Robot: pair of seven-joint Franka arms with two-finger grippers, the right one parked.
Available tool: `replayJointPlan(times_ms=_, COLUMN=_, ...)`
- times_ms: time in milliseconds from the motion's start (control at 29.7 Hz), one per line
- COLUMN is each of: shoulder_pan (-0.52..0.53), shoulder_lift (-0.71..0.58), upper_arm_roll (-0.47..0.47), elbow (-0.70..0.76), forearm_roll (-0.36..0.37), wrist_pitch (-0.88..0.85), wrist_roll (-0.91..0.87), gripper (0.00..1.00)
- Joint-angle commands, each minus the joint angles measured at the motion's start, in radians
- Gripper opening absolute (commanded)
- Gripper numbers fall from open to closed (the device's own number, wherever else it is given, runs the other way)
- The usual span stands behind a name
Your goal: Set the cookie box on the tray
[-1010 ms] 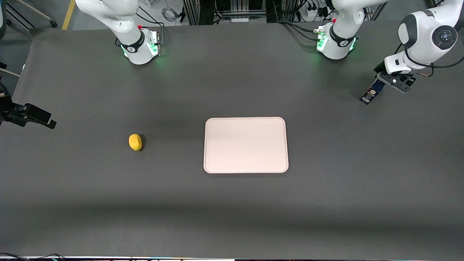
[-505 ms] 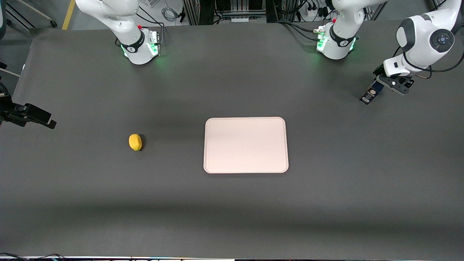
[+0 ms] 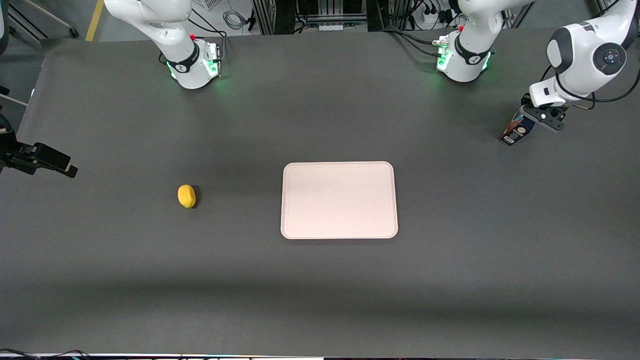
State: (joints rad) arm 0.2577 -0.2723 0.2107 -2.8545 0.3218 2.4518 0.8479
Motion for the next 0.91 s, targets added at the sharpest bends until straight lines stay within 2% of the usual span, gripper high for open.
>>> replayJointPlan(times_ms=0, shoulder_pan=0.017, shoulder_lift=-0.077, upper_arm_roll=-0.007, elbow=0.009, forearm_roll=0.003, wrist_pitch=-0.08, wrist_roll=0.006, gripper=0.23)
replayJointPlan(times_ms=236, shoulder_pan=-0.006, shoulder_lift=-0.088, upper_arm_roll=-0.014, elbow=0.196, forearm_roll=-0.046, wrist_pitch=-0.305, wrist_roll=0.008, gripper=0.23)
replayJointPlan(times_ms=404, shoulder_pan=-0.043, shoulder_lift=-0.093, upper_arm_roll=-0.017, elbow=0.378, forearm_roll=-0.116, wrist_pitch=-0.48, wrist_roll=0.008, gripper=0.23)
replayJointPlan(times_ms=606, shoulder_pan=-0.064, shoulder_lift=-0.084, upper_arm_roll=-0.023, elbow=0.602, forearm_roll=-0.158, wrist_pitch=-0.686, wrist_roll=-0.004, gripper=0.23)
replayJointPlan(times_ms=740, shoulder_pan=-0.071, shoulder_lift=-0.079, upper_arm_roll=-0.033, elbow=0.717, forearm_roll=-0.173, wrist_pitch=-0.789, wrist_roll=-0.058, gripper=0.23)
replayJointPlan(times_ms=875, shoulder_pan=-0.083, shoulder_lift=-0.058, upper_arm_roll=-0.08, elbow=0.836, forearm_roll=-0.179, wrist_pitch=-0.891, wrist_roll=-0.177, gripper=0.23)
